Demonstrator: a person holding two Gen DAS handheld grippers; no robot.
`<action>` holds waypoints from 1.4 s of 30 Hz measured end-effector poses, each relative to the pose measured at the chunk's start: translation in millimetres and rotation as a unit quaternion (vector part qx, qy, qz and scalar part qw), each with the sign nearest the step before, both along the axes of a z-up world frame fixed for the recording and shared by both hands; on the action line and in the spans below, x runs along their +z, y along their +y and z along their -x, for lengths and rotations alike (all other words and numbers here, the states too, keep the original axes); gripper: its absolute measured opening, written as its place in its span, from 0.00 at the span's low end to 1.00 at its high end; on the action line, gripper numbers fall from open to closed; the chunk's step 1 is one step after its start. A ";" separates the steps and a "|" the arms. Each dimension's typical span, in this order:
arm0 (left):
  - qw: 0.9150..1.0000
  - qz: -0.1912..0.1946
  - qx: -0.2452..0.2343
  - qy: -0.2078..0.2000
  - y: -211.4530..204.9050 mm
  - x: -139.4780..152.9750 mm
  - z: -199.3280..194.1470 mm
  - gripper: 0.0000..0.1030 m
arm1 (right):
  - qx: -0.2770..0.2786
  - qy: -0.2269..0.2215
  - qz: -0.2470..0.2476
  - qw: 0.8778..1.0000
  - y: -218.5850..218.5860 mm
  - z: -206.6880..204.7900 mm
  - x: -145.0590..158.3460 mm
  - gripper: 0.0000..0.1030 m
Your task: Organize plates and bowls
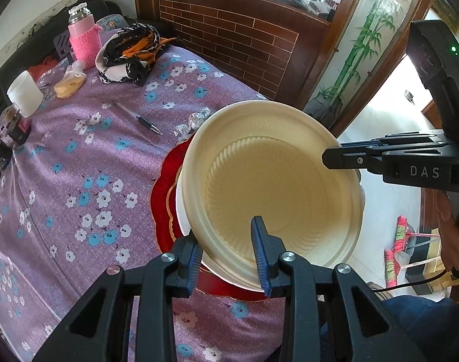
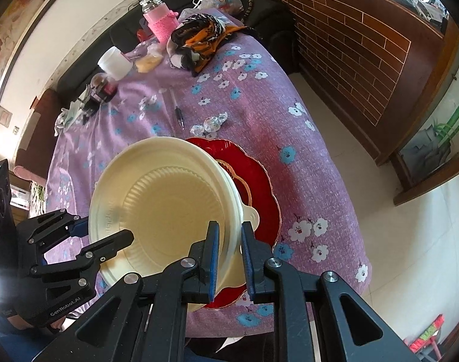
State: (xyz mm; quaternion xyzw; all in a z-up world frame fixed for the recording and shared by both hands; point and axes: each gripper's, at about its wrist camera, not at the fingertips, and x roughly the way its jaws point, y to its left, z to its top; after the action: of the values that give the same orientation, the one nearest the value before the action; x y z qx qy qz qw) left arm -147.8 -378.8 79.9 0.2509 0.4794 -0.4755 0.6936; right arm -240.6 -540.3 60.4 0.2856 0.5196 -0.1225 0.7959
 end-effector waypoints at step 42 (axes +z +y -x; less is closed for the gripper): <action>0.998 0.023 -0.002 -0.052 19.4 22.6 7.1 0.54 | -0.074 -0.042 -0.024 0.996 -8.6 34.6 17.4 0.38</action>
State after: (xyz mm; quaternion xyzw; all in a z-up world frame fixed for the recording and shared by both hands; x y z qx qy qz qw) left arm -154.9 -359.4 102.5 0.2604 0.4316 -0.4739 0.7220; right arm -275.2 -548.9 77.7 0.3475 0.4663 -0.1564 0.7983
